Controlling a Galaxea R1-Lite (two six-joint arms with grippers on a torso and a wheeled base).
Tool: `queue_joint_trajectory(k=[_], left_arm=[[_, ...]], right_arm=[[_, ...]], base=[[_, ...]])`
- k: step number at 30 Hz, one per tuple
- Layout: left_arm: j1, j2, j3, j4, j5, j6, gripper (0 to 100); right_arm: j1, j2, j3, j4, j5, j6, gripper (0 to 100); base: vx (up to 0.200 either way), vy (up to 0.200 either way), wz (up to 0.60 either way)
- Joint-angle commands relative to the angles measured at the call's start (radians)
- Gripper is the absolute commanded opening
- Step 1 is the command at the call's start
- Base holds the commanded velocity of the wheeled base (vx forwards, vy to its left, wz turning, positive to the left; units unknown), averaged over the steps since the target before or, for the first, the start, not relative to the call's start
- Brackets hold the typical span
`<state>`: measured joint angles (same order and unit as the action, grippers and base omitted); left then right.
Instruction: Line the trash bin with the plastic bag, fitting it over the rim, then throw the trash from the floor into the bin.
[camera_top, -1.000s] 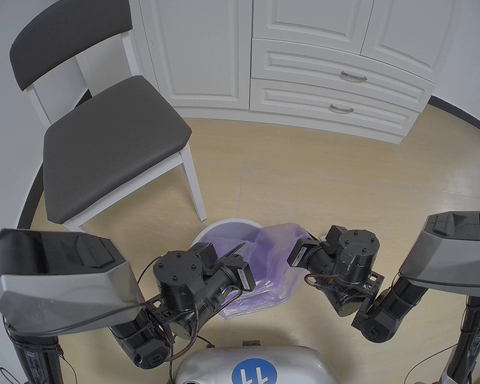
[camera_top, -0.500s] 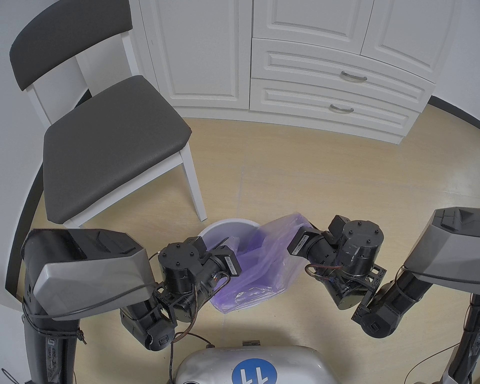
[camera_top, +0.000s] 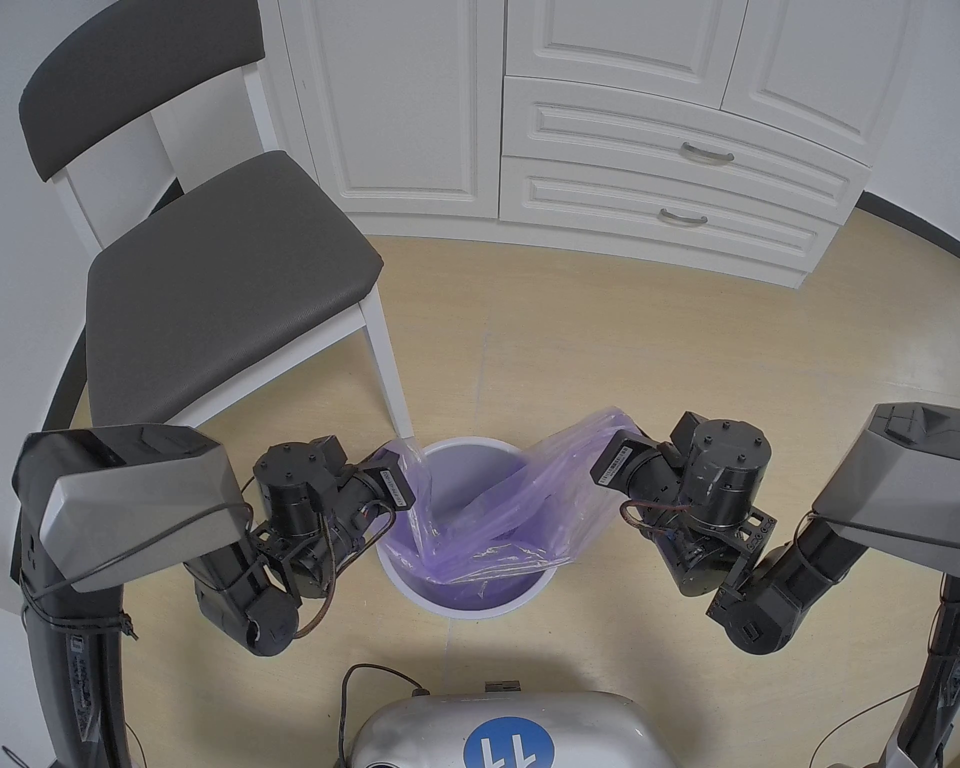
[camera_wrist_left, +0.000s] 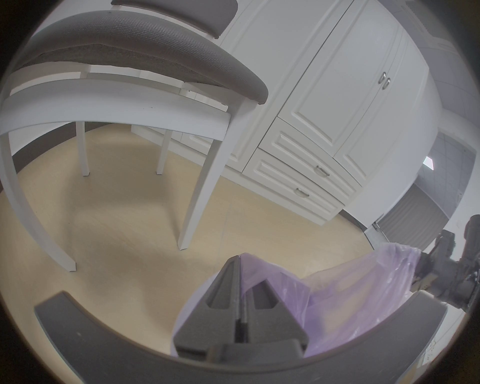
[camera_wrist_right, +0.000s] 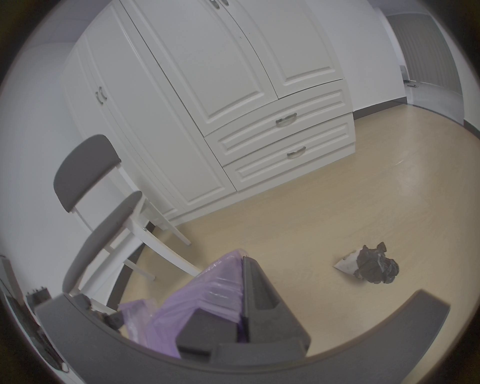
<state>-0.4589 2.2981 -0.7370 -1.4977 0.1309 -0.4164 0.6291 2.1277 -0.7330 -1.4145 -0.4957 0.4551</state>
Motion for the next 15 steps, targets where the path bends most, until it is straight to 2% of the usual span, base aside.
queue_joint_trajectory(k=[1,5,8,11,15], left_arm=[[0.043,-0.080,0.045,0.037,-0.042,0.007,0],[0.068,-0.097,0.079,0.073,-0.085,0.034,0],[0.075,-0.091,0.090,0.077,-0.091,0.065,0],[0.088,-0.080,0.100,0.077,-0.091,0.113,0],[0.108,-0.077,0.103,0.085,-0.091,0.143,0]], right_arm=[[-0.039,0.034,-0.028,0.035,-0.004,-0.001,0],[-0.080,0.063,-0.036,0.048,-0.009,-0.023,0],[-0.100,0.089,-0.034,0.038,-0.015,-0.069,0],[-0.126,0.130,-0.023,0.019,-0.056,-0.150,0],[-0.126,0.147,0.010,-0.008,-0.064,-0.207,0]], base=[[0.000,0.000,0.00],[0.000,0.000,0.00],[0.000,0.000,0.00],[0.000,0.000,0.00],[0.000,0.000,0.00]])
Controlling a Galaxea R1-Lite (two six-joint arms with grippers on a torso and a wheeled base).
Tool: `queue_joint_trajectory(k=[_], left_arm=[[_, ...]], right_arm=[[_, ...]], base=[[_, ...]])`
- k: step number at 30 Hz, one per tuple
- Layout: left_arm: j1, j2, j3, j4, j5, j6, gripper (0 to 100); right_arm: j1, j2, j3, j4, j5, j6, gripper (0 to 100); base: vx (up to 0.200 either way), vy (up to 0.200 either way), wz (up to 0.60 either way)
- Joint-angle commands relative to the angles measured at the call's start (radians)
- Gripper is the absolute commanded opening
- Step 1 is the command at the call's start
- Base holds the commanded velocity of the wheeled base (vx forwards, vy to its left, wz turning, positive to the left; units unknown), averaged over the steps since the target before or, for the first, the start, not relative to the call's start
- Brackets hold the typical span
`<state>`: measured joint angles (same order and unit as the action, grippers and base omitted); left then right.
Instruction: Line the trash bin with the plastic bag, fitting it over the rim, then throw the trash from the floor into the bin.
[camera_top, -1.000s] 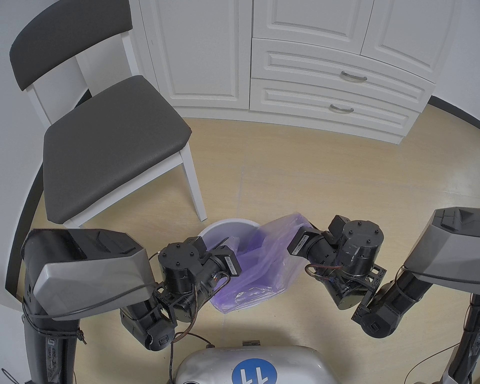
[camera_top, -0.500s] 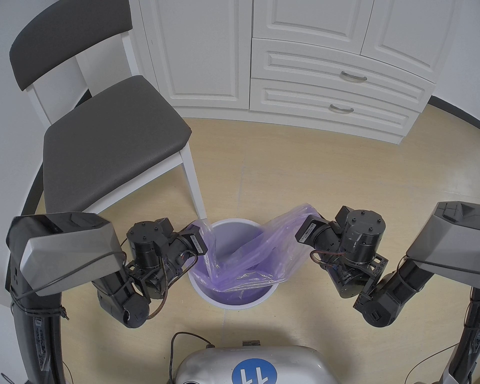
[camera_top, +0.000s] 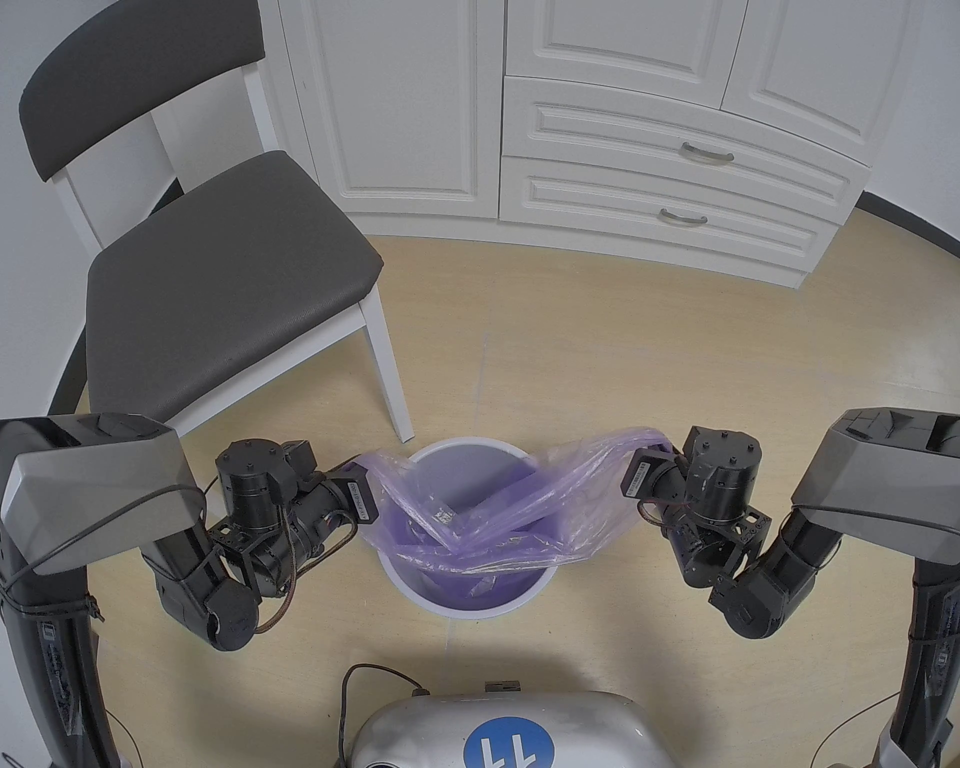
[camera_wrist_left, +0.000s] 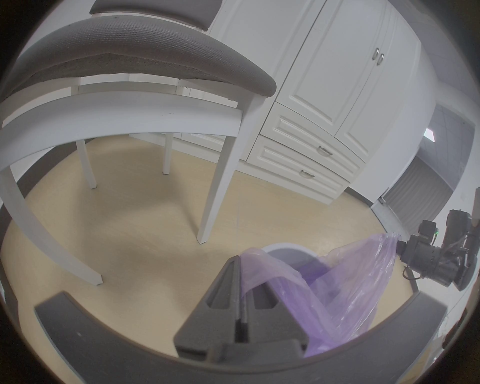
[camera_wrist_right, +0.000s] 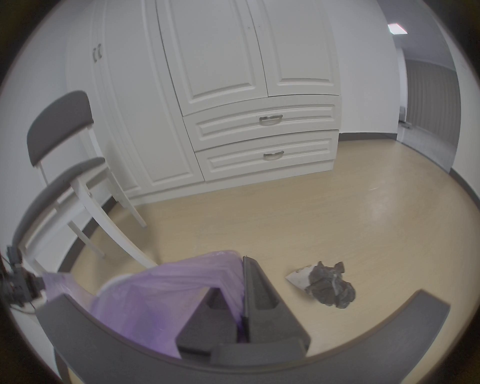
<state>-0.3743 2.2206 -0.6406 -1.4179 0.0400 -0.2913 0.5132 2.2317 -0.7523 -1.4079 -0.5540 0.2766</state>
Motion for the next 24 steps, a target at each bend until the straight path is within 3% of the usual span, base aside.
queue_joint_trajectory(k=[1,10,16,24], left_arm=[[0.031,0.001,0.007,0.011,0.000,0.029,0],[0.090,-0.001,0.015,0.036,0.001,0.119,0],[0.110,0.005,0.027,0.036,0.003,0.152,0],[0.124,0.017,0.036,0.034,0.001,0.192,0]], right_arm=[[-0.012,0.045,0.042,-0.019,-0.006,-0.043,0],[-0.036,0.045,0.146,-0.086,-0.007,-0.183,0],[-0.047,0.063,0.261,-0.163,-0.007,-0.324,0],[-0.045,0.060,0.357,-0.163,-0.004,-0.373,0]], base=[[0.000,0.000,0.00],[0.000,0.000,0.00],[0.000,0.000,0.00],[0.000,0.000,0.00]])
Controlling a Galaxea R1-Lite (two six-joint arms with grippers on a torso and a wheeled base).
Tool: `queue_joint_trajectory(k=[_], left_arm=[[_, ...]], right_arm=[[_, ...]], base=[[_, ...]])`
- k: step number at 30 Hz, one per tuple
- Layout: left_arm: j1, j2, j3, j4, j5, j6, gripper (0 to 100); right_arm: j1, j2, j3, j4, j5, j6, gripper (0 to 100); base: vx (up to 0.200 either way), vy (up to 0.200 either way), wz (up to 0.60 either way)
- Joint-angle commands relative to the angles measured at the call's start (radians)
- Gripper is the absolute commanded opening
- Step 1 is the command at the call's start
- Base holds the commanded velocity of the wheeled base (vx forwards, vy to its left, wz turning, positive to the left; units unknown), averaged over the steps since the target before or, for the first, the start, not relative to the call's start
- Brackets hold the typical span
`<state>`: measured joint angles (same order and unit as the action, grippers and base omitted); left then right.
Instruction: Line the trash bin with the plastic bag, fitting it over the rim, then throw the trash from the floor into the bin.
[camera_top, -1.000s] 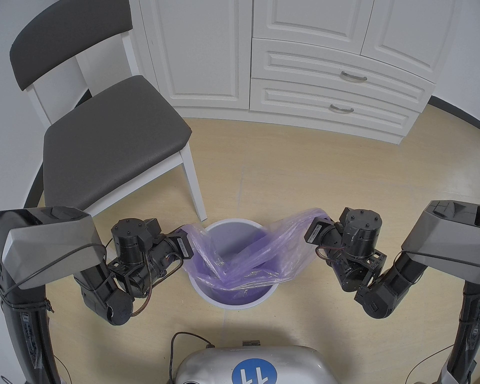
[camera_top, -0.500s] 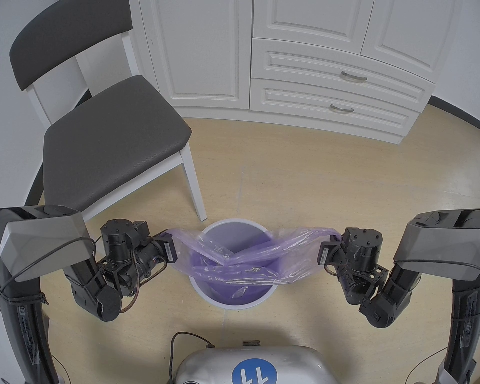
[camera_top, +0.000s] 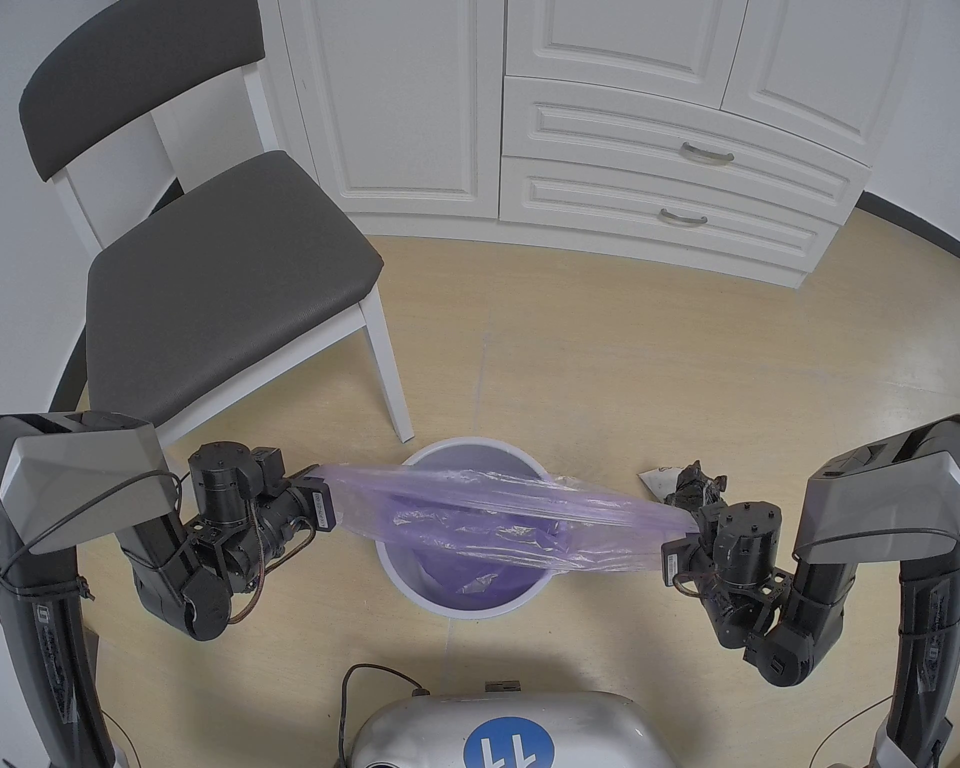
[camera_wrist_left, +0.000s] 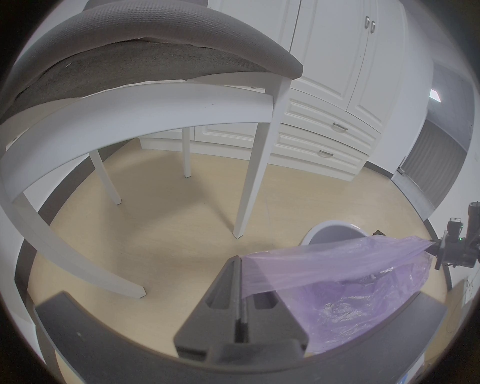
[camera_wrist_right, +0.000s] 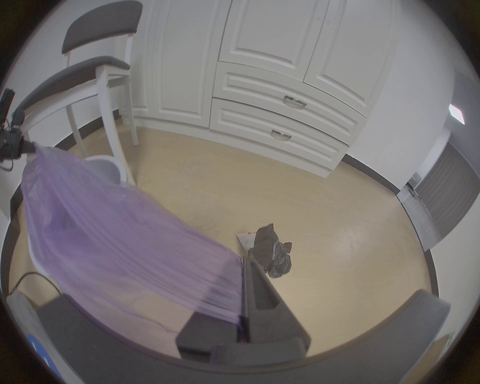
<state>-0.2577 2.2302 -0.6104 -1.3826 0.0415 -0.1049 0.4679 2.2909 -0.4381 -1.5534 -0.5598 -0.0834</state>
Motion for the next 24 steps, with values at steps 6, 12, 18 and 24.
queue_joint_trajectory(k=[6,12,18,24], left_arm=[[-0.003,-0.007,0.072,-0.007,-0.015,0.031,0],[-0.009,-0.035,0.153,-0.007,-0.101,0.086,0],[0.012,-0.078,0.273,-0.006,-0.218,0.225,0],[0.012,-0.073,0.319,-0.004,-0.264,0.278,0]], right_arm=[[0.017,-0.013,0.101,-0.017,0.009,-0.029,0],[0.041,-0.051,0.194,-0.017,0.020,-0.061,0],[0.055,-0.067,0.312,-0.017,0.070,-0.131,0],[0.095,-0.067,0.364,-0.017,0.077,-0.137,0]], base=[[0.000,0.000,0.00],[0.000,0.000,0.00],[0.000,0.000,0.00],[0.000,0.000,0.00]])
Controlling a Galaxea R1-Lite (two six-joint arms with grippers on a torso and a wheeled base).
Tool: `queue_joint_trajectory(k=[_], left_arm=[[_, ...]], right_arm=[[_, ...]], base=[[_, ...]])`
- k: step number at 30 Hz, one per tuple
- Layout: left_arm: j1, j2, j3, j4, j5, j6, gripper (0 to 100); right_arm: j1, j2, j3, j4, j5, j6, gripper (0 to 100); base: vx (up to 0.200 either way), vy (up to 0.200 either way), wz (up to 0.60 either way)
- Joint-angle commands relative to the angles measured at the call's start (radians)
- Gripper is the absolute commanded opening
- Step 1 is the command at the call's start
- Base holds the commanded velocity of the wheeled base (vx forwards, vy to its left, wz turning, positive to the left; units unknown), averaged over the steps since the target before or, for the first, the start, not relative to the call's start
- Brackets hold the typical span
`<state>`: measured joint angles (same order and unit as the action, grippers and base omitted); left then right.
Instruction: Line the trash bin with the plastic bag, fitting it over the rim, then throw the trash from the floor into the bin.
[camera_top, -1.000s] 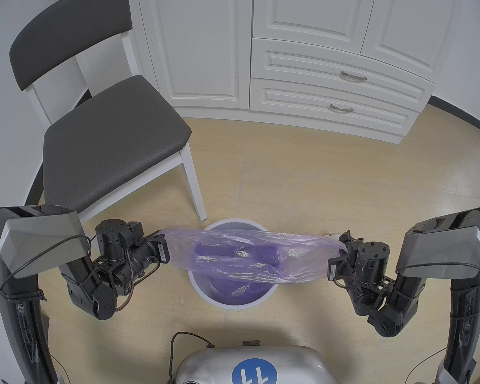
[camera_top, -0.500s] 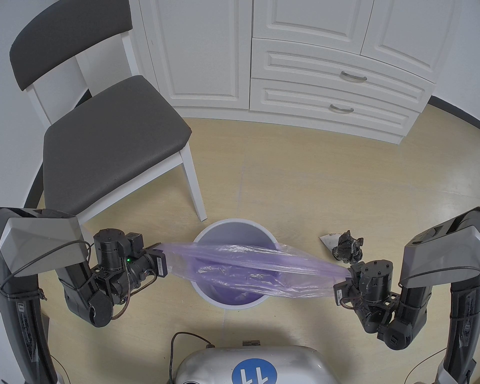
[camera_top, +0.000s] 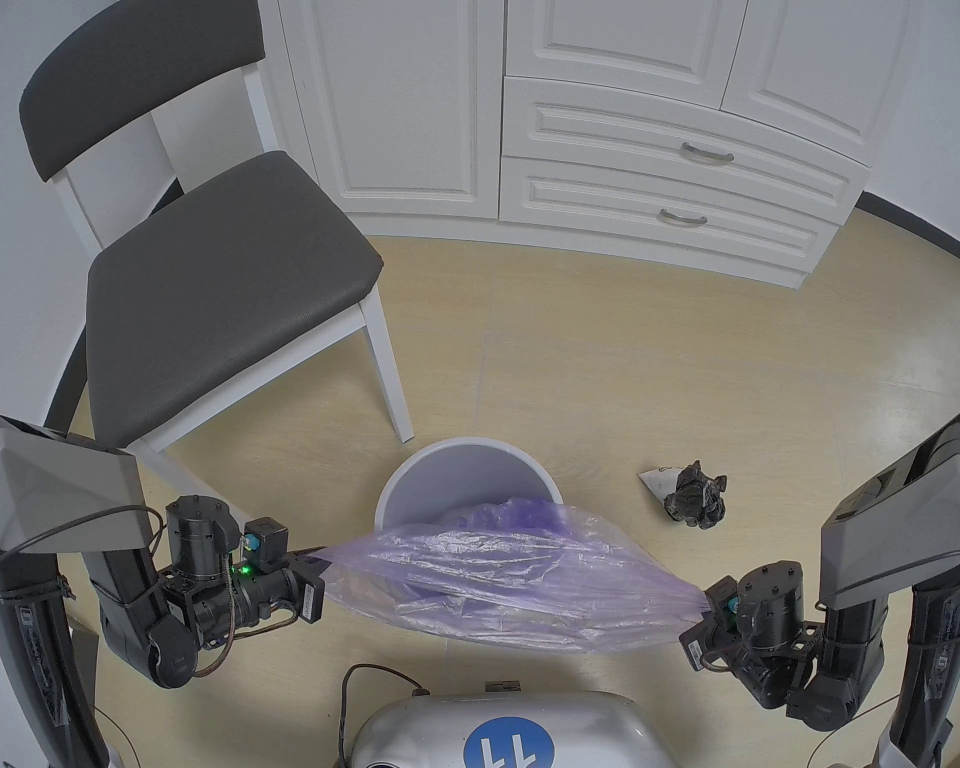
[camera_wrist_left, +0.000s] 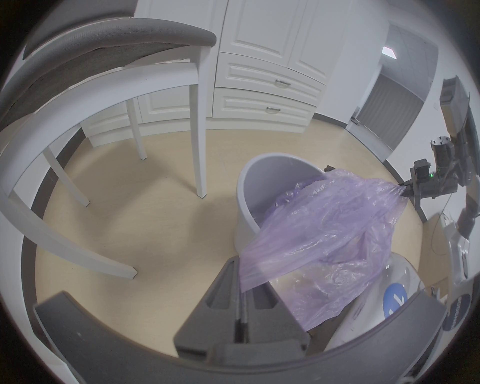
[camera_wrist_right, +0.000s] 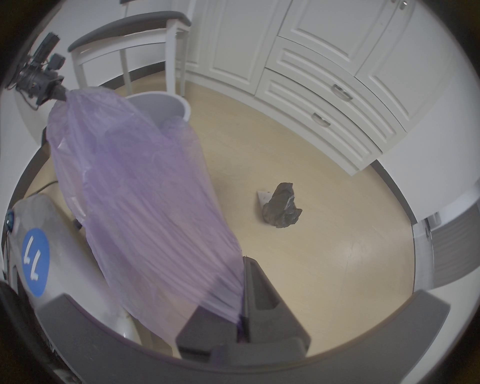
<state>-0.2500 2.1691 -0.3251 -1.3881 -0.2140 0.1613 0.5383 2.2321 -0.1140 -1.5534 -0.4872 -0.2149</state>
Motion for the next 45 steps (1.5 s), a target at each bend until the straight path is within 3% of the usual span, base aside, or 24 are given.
queue_joint_trajectory(k=[1,16,20,22,25,34,35,39,42,43,44,45], left_arm=[[0.005,-0.011,0.035,0.001,-0.008,0.014,0],[-0.026,0.103,0.023,-0.042,0.002,0.053,0],[-0.049,0.138,-0.006,-0.068,0.053,0.049,0],[-0.075,0.175,-0.026,-0.121,0.134,0.047,0],[-0.095,0.181,-0.032,-0.147,0.174,0.046,0],[-0.101,0.115,-0.032,-0.146,0.177,0.024,0],[-0.101,0.115,-0.032,-0.146,0.177,0.024,0],[-0.101,0.115,-0.034,-0.146,0.176,0.021,0],[-0.098,0.113,-0.035,-0.146,0.176,0.015,0],[-0.098,0.113,-0.035,-0.146,0.176,0.015,0],[-0.098,0.110,-0.035,-0.147,0.174,0.007,0],[-0.098,0.110,-0.035,-0.146,0.174,0.006,0]], right_arm=[[0.026,-0.008,0.045,-0.017,0.004,-0.006,0],[0.091,0.106,-0.016,-0.017,-0.013,0.008,0],[0.095,0.113,-0.049,-0.017,-0.027,0.037,0],[0.095,0.112,-0.072,-0.017,-0.031,0.051,0],[0.095,0.107,-0.081,-0.017,-0.031,0.052,0],[0.095,0.046,-0.067,-0.017,-0.056,0.058,0],[0.095,0.044,-0.065,-0.017,-0.056,0.058,100],[0.092,-0.003,-0.041,-0.017,-0.028,0.068,100],[0.075,-0.083,0.031,-0.017,0.084,0.075,100],[0.075,-0.083,0.031,-0.017,0.084,0.075,100],[0.049,-0.152,0.073,-0.017,0.197,0.075,100],[0.038,-0.172,0.082,-0.017,0.231,0.075,100]], base=[[0.000,0.000,0.00],[0.000,0.000,0.00],[0.000,0.000,0.00],[0.000,0.000,0.00],[0.000,0.000,0.00],[0.000,0.000,0.00],[0.000,0.000,0.00],[0.000,0.000,0.00],[0.000,0.000,0.00],[0.000,0.000,0.00],[0.000,0.000,0.00],[0.000,0.000,0.00]])
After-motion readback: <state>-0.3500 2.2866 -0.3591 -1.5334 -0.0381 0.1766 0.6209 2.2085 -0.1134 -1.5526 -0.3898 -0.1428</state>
